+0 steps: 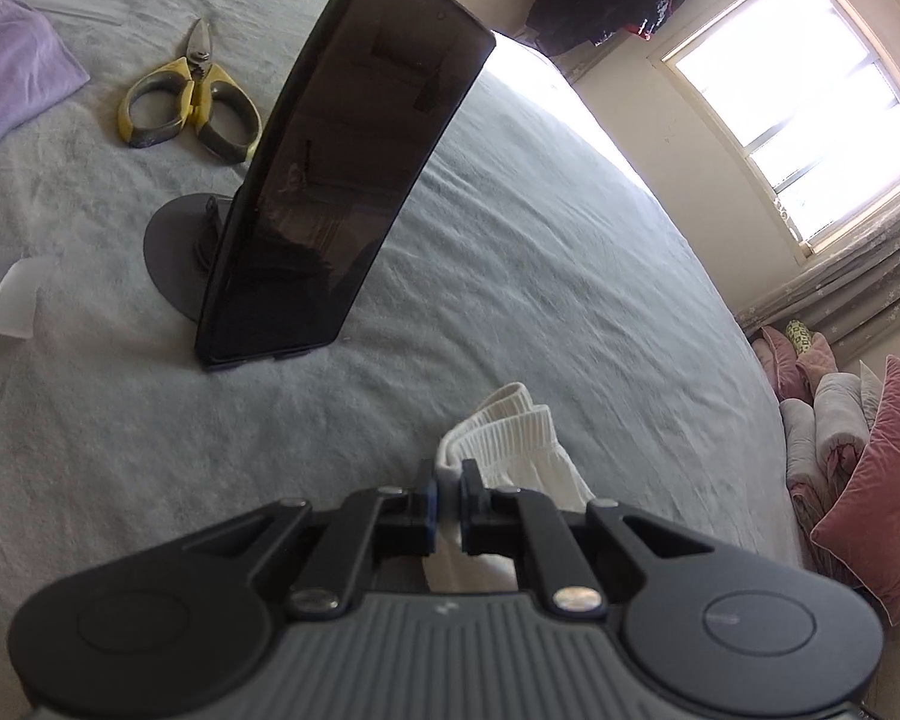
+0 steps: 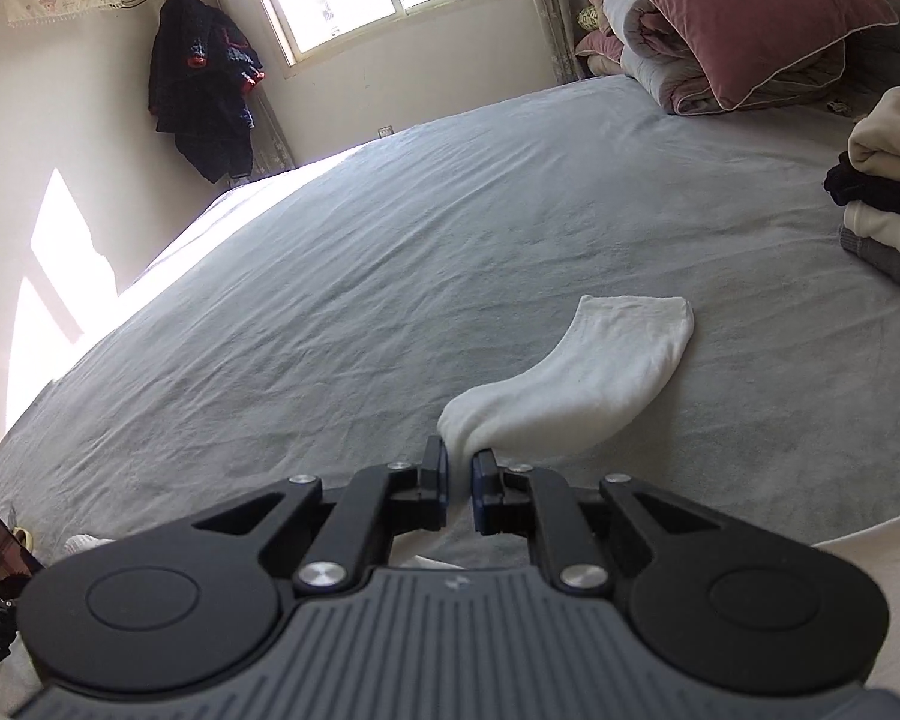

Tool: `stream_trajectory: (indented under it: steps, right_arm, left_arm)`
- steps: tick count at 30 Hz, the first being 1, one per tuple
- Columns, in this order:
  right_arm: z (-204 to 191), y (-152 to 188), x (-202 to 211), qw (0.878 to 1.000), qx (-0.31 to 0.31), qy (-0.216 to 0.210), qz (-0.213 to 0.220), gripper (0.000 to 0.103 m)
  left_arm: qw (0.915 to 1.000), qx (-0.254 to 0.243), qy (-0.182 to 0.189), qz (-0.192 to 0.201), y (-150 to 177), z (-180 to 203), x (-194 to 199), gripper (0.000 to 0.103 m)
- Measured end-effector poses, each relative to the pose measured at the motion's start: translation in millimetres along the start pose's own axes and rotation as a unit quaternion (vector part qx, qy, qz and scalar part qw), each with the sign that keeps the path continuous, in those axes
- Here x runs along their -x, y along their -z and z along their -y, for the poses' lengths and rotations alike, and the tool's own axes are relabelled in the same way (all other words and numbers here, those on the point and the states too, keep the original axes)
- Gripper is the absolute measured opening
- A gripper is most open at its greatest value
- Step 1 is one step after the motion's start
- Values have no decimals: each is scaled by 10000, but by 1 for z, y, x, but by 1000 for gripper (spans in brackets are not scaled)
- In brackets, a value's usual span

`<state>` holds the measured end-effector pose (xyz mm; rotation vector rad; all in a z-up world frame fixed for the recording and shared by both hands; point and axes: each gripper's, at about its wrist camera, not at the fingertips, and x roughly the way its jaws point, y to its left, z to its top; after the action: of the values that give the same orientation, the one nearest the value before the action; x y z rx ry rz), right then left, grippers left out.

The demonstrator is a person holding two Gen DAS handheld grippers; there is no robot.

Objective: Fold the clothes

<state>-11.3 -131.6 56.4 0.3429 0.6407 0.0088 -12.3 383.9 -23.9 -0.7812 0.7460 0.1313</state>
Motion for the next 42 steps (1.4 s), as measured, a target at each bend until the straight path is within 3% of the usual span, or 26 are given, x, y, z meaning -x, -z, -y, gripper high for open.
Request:
stream_trajectory:
  steps: [4,6,11,15,19,22,28,32,33,36,42]
  right_arm:
    - [12,33,-24,9983,135,294,-485,13]
    - [17,44,-32,9968,174,419,-666,14]
    - [24,41,-27,9958,264,611,-624,45]
    - [31,23,-13,9963,376,671,-372,45]
    - [35,6,-15,9968,400,638,-275,45]
    - [36,-2,-28,9971,428,561,-271,45]
    - [38,-23,-91,9964,353,412,-658,45]
    - [40,-31,-126,9921,586,780,-789,45]
    - [42,-31,-131,9908,654,866,-814,41]
    - [49,-31,-136,9860,941,1106,-821,2]
    - [87,-48,-94,9928,380,938,-639,2]
  left_arm:
    - [9987,-305,-400,-65,6,5,-7,7]
    - [9968,-495,-618,-81,10,10,-10,13]
    - [9905,-950,-959,259,15,29,6,32]
    - [9869,-1391,-612,537,24,51,25,35]
    - [9824,-1806,-164,455,41,80,24,36]
    - [9775,-2096,183,127,59,102,11,36]
    - [9655,-2425,702,-647,94,135,-20,36]
    - [9557,-2665,828,-940,111,150,-36,36]
    - [9542,-2697,836,-991,113,153,-39,36]
    - [9516,-2745,845,-1093,118,161,-45,36]
    - [9443,-2881,969,-1259,129,174,-51,36]
